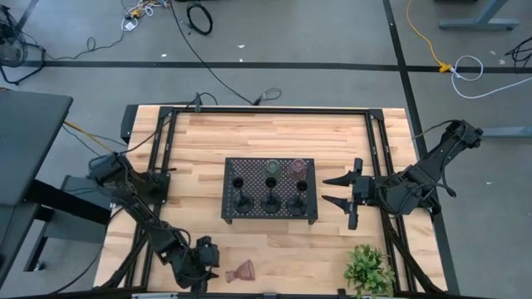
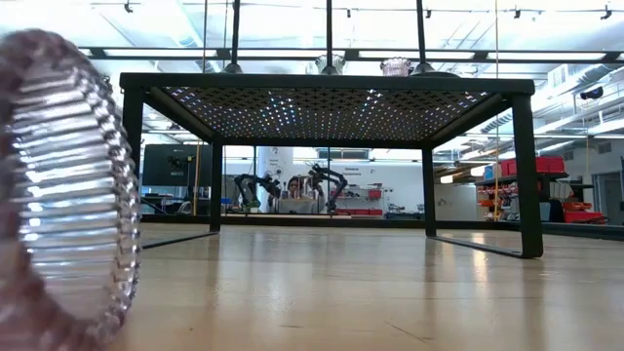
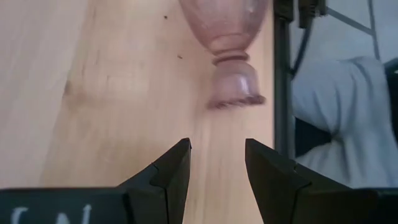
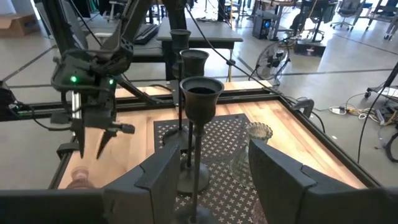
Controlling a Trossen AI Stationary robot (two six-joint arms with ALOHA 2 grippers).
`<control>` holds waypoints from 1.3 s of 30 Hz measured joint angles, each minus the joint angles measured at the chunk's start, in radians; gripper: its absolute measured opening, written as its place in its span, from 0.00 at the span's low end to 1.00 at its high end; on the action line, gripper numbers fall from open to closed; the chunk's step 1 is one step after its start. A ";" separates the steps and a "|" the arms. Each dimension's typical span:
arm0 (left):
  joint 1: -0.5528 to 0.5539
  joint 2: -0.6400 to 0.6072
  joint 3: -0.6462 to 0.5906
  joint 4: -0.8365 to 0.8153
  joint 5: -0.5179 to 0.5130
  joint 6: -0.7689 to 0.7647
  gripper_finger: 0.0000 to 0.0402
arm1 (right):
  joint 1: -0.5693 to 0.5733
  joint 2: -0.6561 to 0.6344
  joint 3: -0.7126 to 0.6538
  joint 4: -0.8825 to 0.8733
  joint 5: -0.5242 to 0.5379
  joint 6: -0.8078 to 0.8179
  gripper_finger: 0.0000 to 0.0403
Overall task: Pick & Place candle stick holders
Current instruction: Put the pink candle holder on the shelf aligned with the candle holders
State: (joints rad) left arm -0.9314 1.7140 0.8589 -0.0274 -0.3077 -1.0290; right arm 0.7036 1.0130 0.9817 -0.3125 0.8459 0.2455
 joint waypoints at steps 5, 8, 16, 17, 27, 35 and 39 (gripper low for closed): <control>0.001 0.035 0.000 0.023 -0.050 0.000 0.39 | 0.000 0.000 0.000 0.011 0.000 0.000 0.48; 0.001 0.059 0.000 0.025 -0.071 -0.001 0.39 | 0.000 0.000 0.000 0.013 -0.001 0.000 0.48; 0.005 0.102 0.000 0.120 -0.096 0.017 0.39 | 0.001 0.000 0.000 0.013 0.000 -0.003 0.48; 0.005 0.105 0.000 0.133 -0.101 0.027 0.39 | 0.001 0.000 0.000 0.014 0.000 -0.003 0.48; 0.007 0.107 0.000 0.181 -0.151 0.079 0.39 | 0.001 0.000 0.000 0.013 -0.001 0.002 0.48; 0.011 0.094 0.000 0.220 -0.161 0.079 0.39 | 0.001 0.000 0.000 0.013 -0.001 0.000 0.48; 0.011 0.070 0.002 0.247 -0.135 0.095 0.39 | 0.001 0.000 0.000 0.013 -0.001 -0.002 0.48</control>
State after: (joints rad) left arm -0.9199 1.7845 0.8606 0.2196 -0.4426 -0.9344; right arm 0.7044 1.0130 0.9817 -0.2996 0.8452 0.2433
